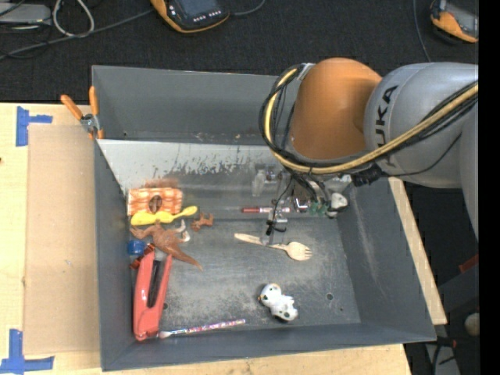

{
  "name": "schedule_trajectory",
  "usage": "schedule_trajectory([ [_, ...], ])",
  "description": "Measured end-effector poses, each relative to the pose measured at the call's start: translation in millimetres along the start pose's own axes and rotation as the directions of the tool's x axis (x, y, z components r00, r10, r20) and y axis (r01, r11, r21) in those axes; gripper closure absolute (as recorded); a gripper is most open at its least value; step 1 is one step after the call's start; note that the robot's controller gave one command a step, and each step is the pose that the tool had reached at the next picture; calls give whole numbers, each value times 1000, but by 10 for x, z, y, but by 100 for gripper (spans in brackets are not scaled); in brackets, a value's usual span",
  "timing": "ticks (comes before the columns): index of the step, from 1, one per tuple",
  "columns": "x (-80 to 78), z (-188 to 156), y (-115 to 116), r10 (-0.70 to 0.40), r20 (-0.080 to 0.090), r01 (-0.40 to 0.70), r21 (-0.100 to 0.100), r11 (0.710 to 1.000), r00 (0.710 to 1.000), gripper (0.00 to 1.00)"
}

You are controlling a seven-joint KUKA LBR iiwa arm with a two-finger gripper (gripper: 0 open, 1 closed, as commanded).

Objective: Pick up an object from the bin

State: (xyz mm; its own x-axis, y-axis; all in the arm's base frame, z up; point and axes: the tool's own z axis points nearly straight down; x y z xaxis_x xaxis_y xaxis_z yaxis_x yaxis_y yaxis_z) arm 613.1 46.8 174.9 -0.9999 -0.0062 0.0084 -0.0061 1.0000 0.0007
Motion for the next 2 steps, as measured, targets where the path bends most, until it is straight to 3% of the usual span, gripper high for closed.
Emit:
schedule_trajectory([
  [1,-15,-49,-3,2,8,-2,0,1000,1000,0],
  [2,58,1074,-303,226,0,-226,-1,974,974,0],
])
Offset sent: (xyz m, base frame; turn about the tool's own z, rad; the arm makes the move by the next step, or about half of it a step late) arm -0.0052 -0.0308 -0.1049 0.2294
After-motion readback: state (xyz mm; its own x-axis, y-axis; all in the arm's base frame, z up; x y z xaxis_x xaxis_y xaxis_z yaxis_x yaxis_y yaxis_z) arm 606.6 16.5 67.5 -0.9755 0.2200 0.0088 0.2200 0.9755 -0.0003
